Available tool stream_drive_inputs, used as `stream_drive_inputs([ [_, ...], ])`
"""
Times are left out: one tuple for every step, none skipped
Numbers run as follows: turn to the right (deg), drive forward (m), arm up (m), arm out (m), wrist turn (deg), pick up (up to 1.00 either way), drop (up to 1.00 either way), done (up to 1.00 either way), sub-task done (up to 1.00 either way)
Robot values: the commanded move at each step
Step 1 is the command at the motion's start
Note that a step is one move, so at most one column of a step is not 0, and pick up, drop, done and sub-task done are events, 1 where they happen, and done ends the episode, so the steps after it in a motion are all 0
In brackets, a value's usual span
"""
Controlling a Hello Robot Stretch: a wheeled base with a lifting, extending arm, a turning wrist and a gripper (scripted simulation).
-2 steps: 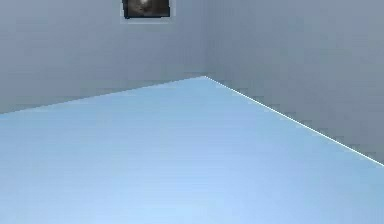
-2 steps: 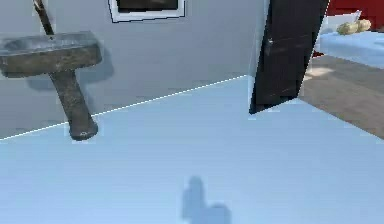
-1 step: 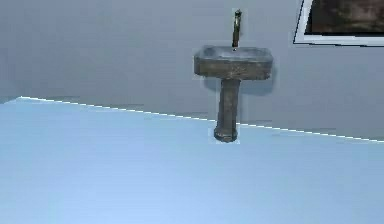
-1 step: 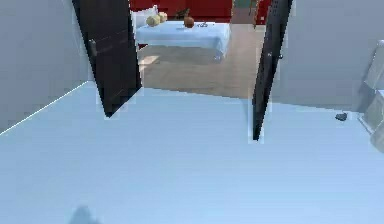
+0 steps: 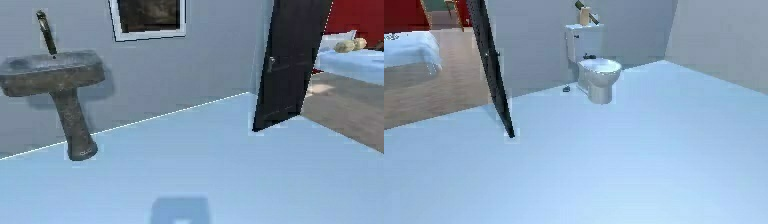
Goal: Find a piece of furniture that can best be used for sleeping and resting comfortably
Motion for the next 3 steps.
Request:
stream_drive_inputs([
  [45.0, 0.00, 0.00, 0.00, 0.0, 0.00, 0.00, 0.00, 0.00],
  [0.0, 1.00, 0.00, 0.00, 0.0, 0.00, 0.00, 0.00, 0.00],
  [3.0, 0.00, 0.00, 0.00, 0.0, 0.00, 0.00, 0.00, 0.00],
])
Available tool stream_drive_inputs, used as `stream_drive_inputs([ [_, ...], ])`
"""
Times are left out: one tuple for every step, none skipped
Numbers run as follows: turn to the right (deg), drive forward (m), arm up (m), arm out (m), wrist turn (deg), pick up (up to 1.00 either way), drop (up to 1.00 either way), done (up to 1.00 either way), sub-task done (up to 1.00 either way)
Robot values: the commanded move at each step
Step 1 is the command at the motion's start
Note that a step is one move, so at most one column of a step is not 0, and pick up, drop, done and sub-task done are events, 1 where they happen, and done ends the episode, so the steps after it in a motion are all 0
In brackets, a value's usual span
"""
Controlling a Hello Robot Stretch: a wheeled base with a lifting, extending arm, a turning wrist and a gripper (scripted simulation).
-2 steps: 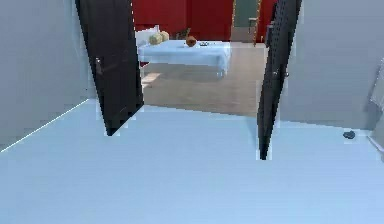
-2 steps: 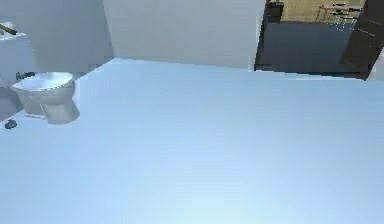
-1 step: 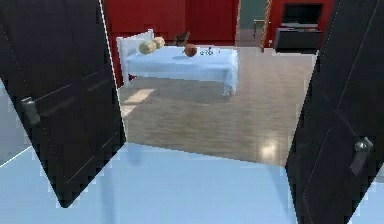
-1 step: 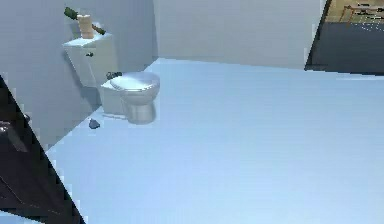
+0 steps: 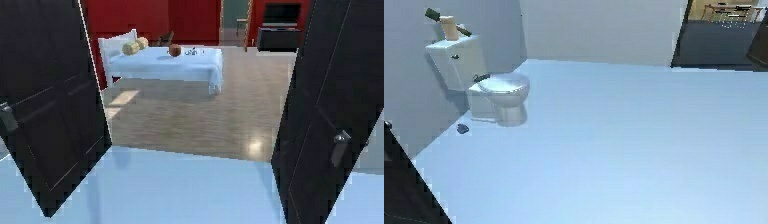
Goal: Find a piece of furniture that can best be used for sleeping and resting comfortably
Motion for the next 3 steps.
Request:
stream_drive_inputs([
  [0.0, 0.65, 0.00, 0.00, 0.0, 0.00, 0.00, 0.00, 0.00],
  [9.0, 0.00, 0.00, 0.00, 0.0, 0.00, 0.00, 0.00, 0.00],
  [0.0, 1.00, 0.00, 0.00, 0.0, 0.00, 0.00, 0.00, 0.00],
])
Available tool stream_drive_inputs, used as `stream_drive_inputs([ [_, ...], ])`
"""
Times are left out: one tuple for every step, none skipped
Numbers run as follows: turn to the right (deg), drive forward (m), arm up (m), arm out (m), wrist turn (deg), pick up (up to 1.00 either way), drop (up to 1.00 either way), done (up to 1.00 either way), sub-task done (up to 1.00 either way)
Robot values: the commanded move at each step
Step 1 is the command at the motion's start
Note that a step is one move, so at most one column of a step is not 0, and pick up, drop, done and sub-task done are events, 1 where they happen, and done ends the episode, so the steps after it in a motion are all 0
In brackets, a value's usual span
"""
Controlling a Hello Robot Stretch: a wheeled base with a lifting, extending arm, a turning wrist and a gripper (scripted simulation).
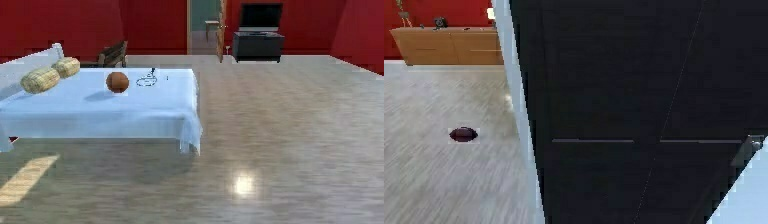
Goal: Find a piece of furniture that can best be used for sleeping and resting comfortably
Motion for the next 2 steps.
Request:
stream_drive_inputs([
  [0.0, 0.50, 0.00, 0.00, 0.0, 0.00, 0.00, 0.00, 0.00],
  [45.0, 0.00, 0.00, 0.00, 0.0, 0.00, 0.00, 0.00, 0.00],
])
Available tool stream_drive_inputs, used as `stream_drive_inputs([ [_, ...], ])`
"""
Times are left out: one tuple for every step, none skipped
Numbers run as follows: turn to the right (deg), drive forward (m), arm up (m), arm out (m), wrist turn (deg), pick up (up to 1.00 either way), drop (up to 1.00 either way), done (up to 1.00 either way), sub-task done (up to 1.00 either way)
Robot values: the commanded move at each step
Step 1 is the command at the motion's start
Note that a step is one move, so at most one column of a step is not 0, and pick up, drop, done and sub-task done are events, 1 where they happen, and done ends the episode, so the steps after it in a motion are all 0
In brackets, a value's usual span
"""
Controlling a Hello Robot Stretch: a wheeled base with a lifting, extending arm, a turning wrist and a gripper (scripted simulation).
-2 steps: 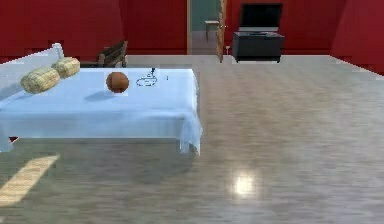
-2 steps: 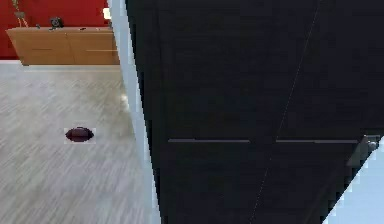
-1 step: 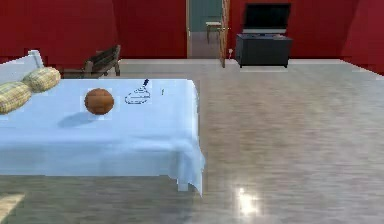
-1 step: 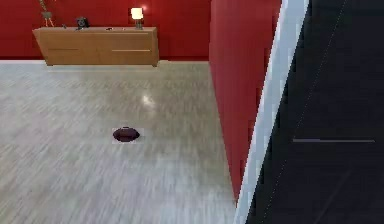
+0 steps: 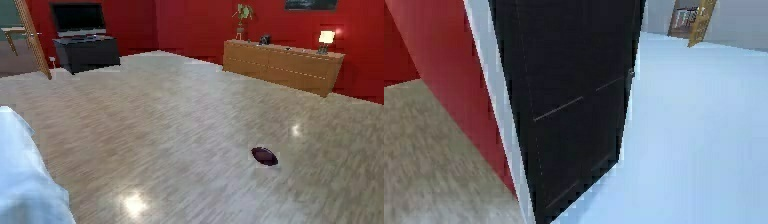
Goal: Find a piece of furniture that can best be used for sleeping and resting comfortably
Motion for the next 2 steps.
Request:
stream_drive_inputs([
  [0.0, 0.45, 0.00, 0.00, 0.0, 0.00, 0.00, 0.00, 0.00],
  [-27.0, 0.00, 0.00, 0.00, 0.0, 0.00, 0.00, 0.00, 0.00],
])
